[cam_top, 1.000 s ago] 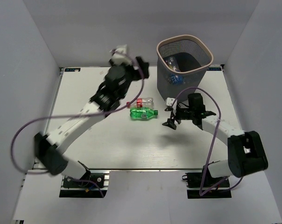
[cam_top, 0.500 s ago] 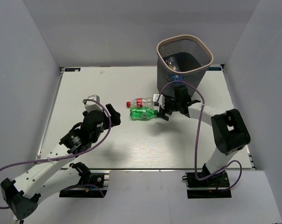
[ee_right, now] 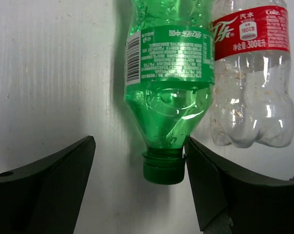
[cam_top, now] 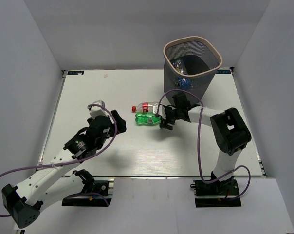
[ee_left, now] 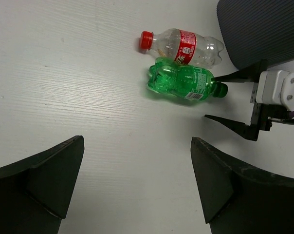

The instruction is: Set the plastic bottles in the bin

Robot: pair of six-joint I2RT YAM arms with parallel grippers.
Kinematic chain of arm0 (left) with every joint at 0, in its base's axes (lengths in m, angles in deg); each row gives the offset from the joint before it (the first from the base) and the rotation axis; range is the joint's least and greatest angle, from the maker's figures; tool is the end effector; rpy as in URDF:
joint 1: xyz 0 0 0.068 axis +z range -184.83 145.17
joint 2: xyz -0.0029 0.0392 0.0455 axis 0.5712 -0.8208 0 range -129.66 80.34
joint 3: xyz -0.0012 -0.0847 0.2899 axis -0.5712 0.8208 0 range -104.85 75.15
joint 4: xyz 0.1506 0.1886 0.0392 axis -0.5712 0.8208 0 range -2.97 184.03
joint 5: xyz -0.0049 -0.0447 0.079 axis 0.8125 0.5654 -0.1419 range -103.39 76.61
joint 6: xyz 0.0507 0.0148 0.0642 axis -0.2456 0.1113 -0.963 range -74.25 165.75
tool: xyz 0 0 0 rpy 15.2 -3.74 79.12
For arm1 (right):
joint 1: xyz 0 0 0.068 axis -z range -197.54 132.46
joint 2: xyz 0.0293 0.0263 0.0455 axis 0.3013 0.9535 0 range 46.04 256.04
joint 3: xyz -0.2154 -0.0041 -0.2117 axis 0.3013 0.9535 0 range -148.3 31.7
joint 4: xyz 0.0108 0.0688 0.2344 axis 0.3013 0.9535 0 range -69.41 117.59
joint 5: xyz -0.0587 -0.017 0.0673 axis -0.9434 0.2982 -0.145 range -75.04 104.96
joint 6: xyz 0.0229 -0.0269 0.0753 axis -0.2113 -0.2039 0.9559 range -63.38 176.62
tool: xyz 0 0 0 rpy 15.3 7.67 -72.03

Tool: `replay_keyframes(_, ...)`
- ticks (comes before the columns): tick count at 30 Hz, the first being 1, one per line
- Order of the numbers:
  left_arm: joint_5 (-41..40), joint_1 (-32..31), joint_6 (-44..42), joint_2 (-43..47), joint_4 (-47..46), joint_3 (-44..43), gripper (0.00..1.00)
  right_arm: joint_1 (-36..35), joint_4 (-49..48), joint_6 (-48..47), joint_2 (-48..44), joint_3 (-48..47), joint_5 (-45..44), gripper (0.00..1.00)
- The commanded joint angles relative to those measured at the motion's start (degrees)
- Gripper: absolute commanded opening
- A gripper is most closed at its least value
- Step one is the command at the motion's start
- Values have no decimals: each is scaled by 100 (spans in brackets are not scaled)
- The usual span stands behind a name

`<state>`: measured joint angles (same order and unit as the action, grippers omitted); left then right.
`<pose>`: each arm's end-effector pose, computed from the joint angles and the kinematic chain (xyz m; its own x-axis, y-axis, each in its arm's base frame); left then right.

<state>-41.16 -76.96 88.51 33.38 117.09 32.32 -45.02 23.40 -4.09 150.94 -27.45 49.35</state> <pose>0.1444 -0.0852 0.2942 -0.5149 -0.3444 -0.7850 -0.0571 0.9275 -0.3695 0.3230 0.2143 0.1767 0.2961 -0.6572 -0.6931 -0.9286 -0.0281 -0.3701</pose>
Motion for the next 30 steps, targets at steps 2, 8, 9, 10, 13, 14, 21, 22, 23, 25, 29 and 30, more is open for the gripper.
replay_keyframes(2, -18, -23, 118, 99, 70, -33, 100, -64, -44, -187, 118, -333, -11, 75)
replay_keyframes(8, -18, -23, 118, -137, -106, -33, 100, -90, 352, -126, 285, -658, 85, 39)
replay_keyframes(9, -18, -23, 118, -138, -245, -33, 100, -108, 369, -99, 285, -641, 77, 35)
replay_keyframes(10, -18, -23, 118, -208, -308, -33, 100, -108, 378, -73, 216, -589, 68, 30)
replay_keyframes(13, -149, -23, 118, -410, -518, -33, 100, -91, 396, -20, 48, -492, 68, 13)
replay_keyframes(14, -202, -23, 118, -463, -580, -33, 100, -108, 500, 6, 4, -448, 76, 9)
replay_keyframes(21, -685, 90, 926, -621, -414, -33, 100, -55, 1309, 392, -1682, -333, 665, 0)
replay_keyframes(22, -686, 91, 927, -621, -353, -33, 100, -73, 1327, 541, -2240, -316, 683, 0)
replay_keyframes(23, -686, 91, 1066, -569, -230, -33, 100, -47, 1336, 673, -2403, -333, 639, 0)
replay_keyframes(25, -633, 91, 1190, -315, -159, 212, 100, -46, 1293, 893, -2980, -369, 569, 0)
replay_keyframes(29, -493, 91, 1524, 47, -229, 591, 100, -38, 601, 1491, -3625, -535, 174, 0)
replay_keyframes(30, -345, 91, 1742, 47, -281, 591, 100, -46, 415, 1935, -3739, -562, -297, 0)
